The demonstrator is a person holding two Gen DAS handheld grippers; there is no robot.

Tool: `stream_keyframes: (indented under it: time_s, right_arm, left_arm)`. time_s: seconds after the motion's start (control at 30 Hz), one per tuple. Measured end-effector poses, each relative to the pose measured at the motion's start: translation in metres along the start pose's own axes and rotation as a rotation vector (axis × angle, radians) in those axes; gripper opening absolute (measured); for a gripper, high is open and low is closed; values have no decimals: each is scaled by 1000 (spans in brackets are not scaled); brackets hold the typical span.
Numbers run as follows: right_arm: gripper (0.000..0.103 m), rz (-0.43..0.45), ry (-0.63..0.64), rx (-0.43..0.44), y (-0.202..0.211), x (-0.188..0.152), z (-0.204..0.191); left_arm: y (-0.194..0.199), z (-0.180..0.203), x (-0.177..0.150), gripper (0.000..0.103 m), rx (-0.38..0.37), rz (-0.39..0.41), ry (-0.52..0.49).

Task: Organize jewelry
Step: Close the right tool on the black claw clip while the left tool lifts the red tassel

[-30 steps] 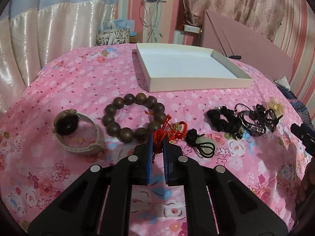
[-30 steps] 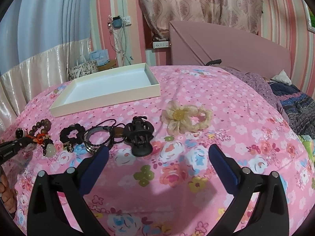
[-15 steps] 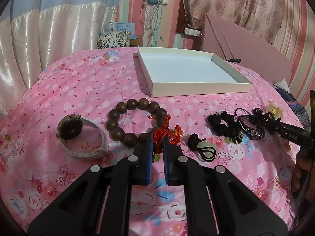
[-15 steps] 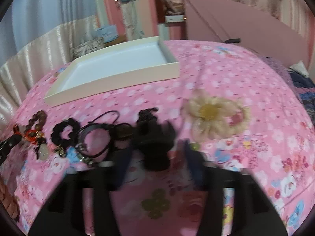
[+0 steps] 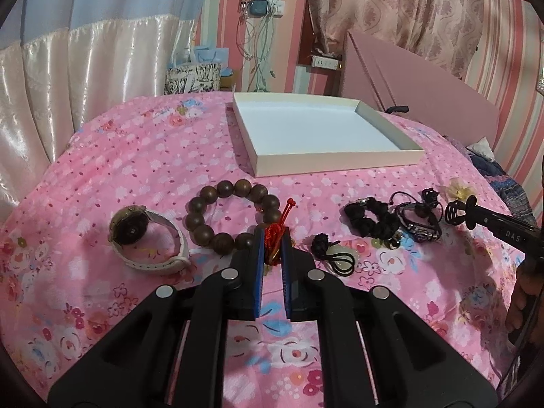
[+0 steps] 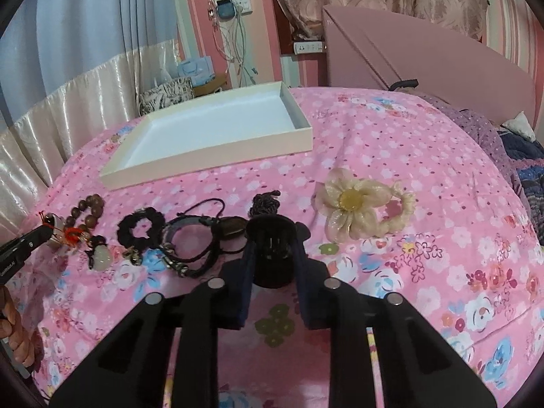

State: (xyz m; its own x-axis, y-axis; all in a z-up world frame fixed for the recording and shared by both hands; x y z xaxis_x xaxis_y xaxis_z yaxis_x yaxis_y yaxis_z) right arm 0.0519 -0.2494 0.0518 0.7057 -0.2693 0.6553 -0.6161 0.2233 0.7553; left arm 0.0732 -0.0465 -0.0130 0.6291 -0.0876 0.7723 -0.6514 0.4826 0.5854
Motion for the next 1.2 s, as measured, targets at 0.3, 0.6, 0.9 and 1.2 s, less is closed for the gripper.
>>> stream_keyframes:
  time_s: [0.3, 0.6, 0.9, 1.2]
  right_arm:
    - [44, -76, -12, 10, -16, -15, 1]
    - [43, -96, 26, 6, -29, -17, -12]
    - [43, -1, -2, 28, 11, -6, 1]
    - [43, 62, -17, 67, 38, 11, 6]
  left_arm:
    - [9, 4, -6, 7, 12, -1, -14]
    - [12, 6, -6, 7, 9, 2, -17]
    - [21, 6, 2, 7, -13, 17, -24]
    - [36, 5, 23, 7, -58, 55, -37]
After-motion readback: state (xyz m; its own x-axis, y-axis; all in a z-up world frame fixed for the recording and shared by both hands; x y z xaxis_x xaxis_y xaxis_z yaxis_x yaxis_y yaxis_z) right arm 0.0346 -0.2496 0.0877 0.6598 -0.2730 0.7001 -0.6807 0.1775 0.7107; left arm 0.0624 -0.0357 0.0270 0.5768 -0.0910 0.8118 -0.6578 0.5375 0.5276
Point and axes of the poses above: each gripper's, at about its wrist camera, not at the fingertips, and y roughly against the way its jaws point, z to its right, x to its top, the point moved 1 cm from there along -y, roughly the way its jaws point, and after that the axes turned 15 degrees about -x, right-handed, at the moved point
